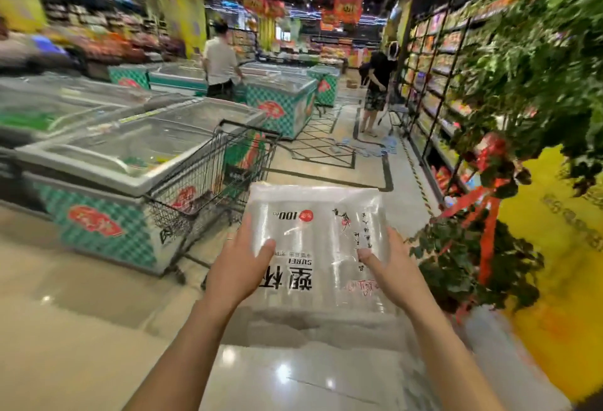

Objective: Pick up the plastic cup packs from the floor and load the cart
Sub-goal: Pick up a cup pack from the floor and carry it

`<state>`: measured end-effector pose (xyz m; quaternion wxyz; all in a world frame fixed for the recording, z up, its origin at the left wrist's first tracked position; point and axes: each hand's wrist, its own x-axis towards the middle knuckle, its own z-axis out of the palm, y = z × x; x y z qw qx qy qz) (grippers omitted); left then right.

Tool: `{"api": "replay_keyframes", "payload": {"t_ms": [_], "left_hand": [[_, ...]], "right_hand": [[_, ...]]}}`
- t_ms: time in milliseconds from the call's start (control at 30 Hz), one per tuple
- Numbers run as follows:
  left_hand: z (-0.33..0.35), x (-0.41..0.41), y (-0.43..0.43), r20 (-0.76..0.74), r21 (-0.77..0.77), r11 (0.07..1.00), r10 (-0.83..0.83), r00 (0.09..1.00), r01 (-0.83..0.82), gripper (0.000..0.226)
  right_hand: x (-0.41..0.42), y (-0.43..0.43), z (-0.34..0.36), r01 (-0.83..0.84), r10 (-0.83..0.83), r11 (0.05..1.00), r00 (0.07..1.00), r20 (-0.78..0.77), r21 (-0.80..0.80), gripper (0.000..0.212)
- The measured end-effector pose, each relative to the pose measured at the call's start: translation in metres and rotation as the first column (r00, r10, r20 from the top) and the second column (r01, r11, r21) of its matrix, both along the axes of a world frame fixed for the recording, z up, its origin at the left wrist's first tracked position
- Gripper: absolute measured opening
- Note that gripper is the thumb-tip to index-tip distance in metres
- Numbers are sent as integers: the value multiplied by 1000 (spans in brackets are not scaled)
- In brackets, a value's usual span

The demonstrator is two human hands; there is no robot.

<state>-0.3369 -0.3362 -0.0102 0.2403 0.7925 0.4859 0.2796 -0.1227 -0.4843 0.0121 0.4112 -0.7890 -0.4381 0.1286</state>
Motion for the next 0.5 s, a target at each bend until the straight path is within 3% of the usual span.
{"api": "replay_keyframes", "payload": {"t_ms": [500], "left_hand": [[-8, 85, 252, 62, -39, 921, 389, 919, -387, 67]], "right_hand": [[135, 361, -11, -404, 405, 914, 914, 0, -41, 55]]}}
